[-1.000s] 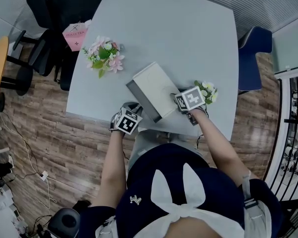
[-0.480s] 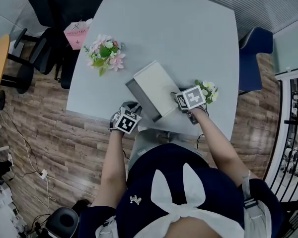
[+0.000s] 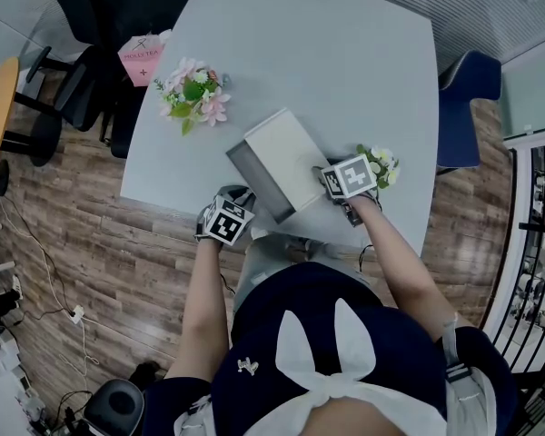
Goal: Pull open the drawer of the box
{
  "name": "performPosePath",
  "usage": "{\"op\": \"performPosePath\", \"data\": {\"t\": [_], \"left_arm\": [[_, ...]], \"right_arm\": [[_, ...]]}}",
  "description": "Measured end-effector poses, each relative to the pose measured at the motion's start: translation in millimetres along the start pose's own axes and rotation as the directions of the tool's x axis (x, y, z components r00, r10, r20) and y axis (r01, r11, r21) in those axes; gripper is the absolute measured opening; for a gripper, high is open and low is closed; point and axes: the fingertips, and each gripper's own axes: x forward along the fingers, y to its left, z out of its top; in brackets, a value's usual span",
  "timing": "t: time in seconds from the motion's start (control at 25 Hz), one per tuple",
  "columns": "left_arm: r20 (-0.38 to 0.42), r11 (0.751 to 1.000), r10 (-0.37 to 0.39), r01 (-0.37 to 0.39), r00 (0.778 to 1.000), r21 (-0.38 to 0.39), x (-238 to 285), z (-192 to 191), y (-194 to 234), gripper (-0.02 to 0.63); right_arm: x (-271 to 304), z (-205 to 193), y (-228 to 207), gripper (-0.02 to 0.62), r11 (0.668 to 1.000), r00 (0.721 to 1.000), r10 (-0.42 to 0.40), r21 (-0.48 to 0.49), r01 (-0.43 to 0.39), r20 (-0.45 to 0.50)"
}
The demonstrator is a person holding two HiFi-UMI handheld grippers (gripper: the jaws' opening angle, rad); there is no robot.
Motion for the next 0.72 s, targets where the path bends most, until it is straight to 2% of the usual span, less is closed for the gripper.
{"op": "performPosePath", "data": {"t": [0.72], "left_arm": [[-0.014, 1.0, 0.007, -0.007, 1.0, 0.003, -2.8, -4.6, 0.8, 0.08]], "right_arm": [[1.2, -0.4, -0.1, 0.187, 1.0, 1.0, 0.01, 0.005, -0.01, -0.009]]}}
